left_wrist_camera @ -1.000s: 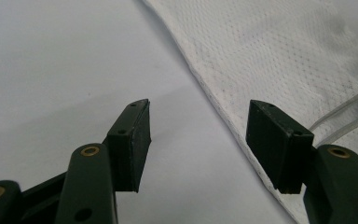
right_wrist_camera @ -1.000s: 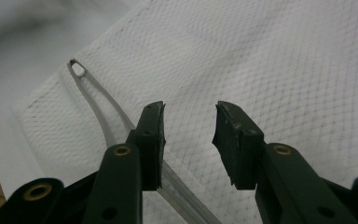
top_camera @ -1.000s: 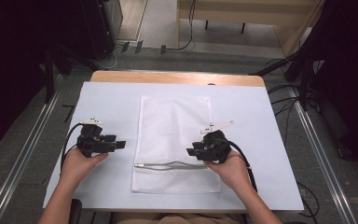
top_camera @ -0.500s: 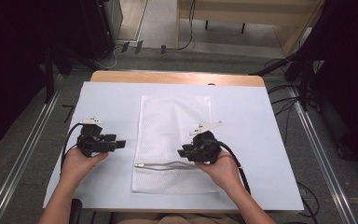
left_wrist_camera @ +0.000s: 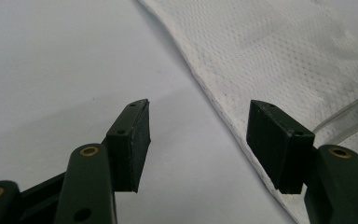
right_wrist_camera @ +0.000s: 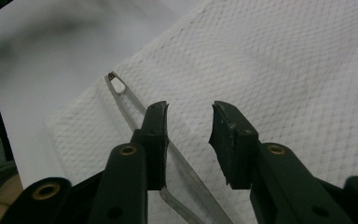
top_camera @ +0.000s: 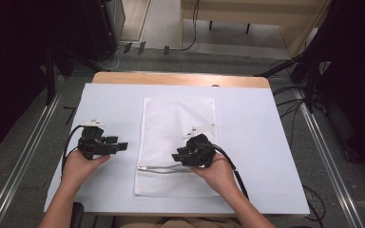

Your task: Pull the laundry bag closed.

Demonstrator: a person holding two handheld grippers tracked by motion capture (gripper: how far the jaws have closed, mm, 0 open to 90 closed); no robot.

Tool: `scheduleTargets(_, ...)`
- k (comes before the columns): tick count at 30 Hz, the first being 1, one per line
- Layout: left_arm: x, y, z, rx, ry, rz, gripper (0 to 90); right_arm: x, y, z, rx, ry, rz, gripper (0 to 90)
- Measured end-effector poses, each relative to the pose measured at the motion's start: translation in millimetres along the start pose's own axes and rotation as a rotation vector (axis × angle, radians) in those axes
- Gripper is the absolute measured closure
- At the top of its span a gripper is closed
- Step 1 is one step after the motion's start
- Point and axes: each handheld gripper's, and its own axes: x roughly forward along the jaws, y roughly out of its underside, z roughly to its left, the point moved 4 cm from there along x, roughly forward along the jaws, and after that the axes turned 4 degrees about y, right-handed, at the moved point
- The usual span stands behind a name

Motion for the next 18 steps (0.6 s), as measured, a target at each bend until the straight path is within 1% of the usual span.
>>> scheduleTargets(2, -0.1, -0.1, -0.2, 0.001, -0.001, -0.001, 40.2, 2.3, -1.0, 1.1, -0.019, 0.006, -0.006, 63.6)
scheduleTargets(5, -0.3, 0.0, 0.3, -0.002, -0.002, -0.001, 40.1, 5.1, -2.8, 3.7, -0.03, 0.009, -0.006, 63.7)
scheduleTargets(10, -0.7, -0.1, 0.6, -0.002, -0.001, 0.0, 40.1, 9.9, -4.9, 9.0, -0.035, -0.01, -0.005, 63.5)
scheduleTargets(15, -0.7, -0.1, 0.9, -0.003, 0.0, 0.002, 40.1, 13.0, -6.3, 12.8, -0.037, -0.014, -0.001, 63.8)
scheduleTargets(18, -1.4, -0.2, 1.2, 0.002, -0.003, 0.0, 40.0, 16.5, -8.2, 17.5, -0.035, -0.033, 0.006, 66.3)
